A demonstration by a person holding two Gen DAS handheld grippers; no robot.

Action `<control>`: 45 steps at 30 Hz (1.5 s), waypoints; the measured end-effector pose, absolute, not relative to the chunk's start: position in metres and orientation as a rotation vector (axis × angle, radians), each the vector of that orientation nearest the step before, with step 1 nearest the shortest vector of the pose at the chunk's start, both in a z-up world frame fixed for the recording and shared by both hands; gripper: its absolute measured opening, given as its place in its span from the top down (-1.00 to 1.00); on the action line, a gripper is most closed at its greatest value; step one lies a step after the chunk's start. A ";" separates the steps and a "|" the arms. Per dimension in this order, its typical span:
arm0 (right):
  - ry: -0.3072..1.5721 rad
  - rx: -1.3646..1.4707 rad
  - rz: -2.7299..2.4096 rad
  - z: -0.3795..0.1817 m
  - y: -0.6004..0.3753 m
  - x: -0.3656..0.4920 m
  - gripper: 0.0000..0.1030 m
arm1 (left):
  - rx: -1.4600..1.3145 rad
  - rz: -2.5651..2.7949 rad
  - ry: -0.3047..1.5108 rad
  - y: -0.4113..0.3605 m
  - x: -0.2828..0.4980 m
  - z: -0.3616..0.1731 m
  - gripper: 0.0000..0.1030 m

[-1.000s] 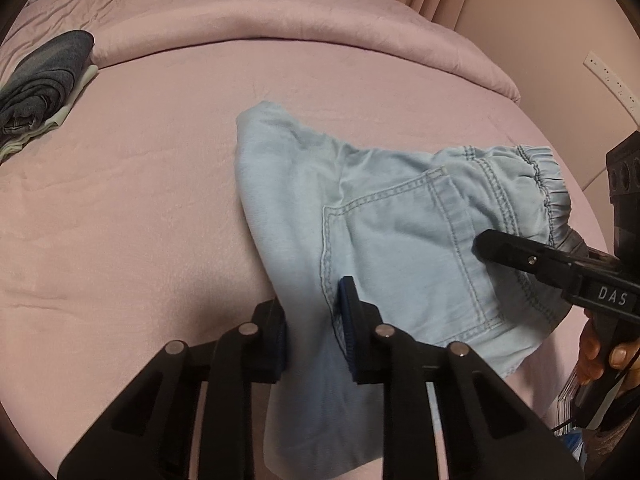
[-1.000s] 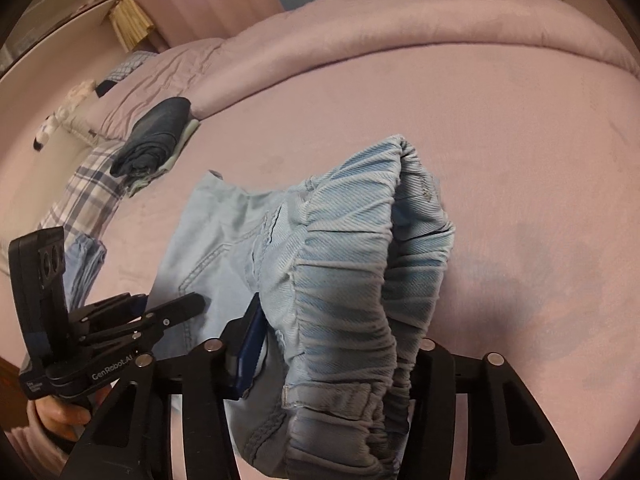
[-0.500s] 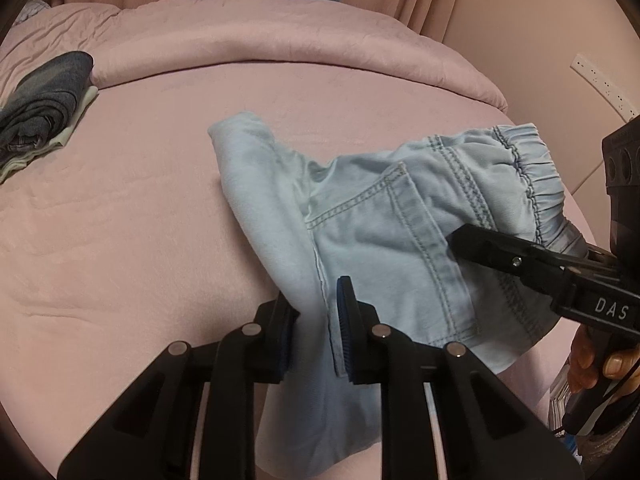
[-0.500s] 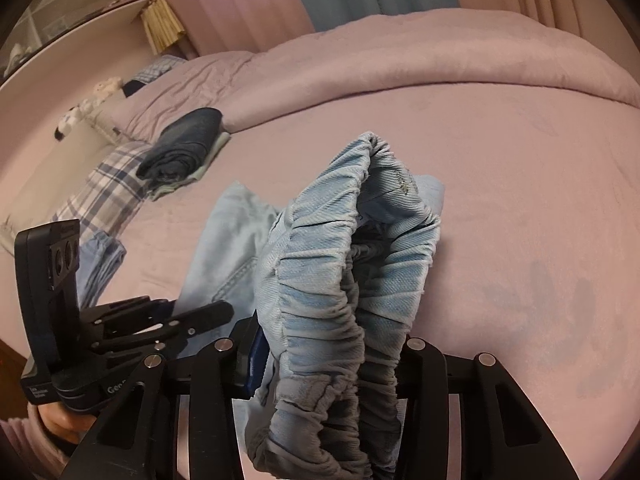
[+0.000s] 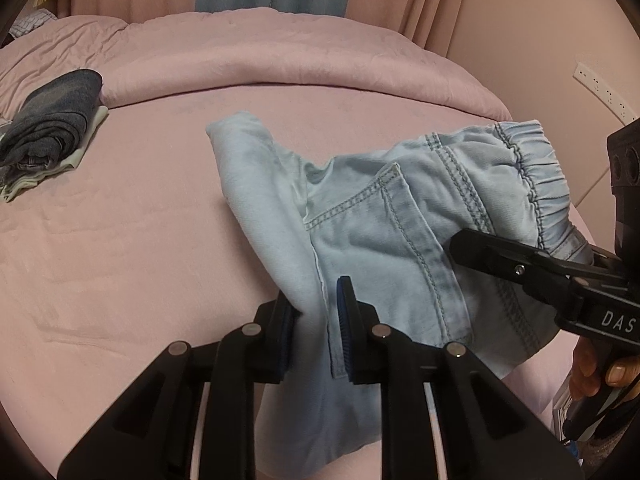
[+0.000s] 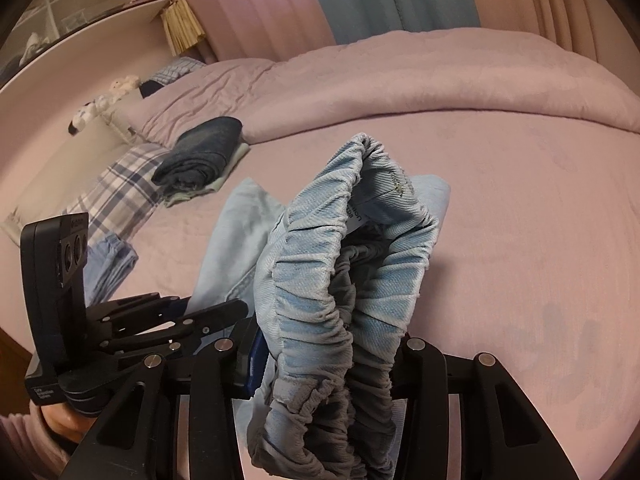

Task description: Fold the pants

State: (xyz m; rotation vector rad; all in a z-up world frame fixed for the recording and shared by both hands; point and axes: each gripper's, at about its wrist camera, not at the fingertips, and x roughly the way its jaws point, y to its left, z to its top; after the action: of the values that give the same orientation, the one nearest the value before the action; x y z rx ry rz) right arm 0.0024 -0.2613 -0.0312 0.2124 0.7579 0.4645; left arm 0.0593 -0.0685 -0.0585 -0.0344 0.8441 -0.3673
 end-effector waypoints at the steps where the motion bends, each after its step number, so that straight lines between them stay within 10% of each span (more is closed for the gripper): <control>1: 0.756 0.213 0.466 -0.030 -0.260 0.003 0.12 | -0.036 -0.367 0.843 -0.068 0.061 -0.058 0.64; 45: 0.733 0.202 0.479 -0.027 -0.241 0.112 0.12 | 0.004 -0.308 0.837 -0.060 0.180 -0.057 0.64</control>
State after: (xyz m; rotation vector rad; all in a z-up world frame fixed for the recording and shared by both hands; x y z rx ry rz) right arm 0.1119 -0.2413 -0.0272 0.2025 0.7326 0.4789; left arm 0.1797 -0.0603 -0.0565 0.0038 0.8373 -0.3076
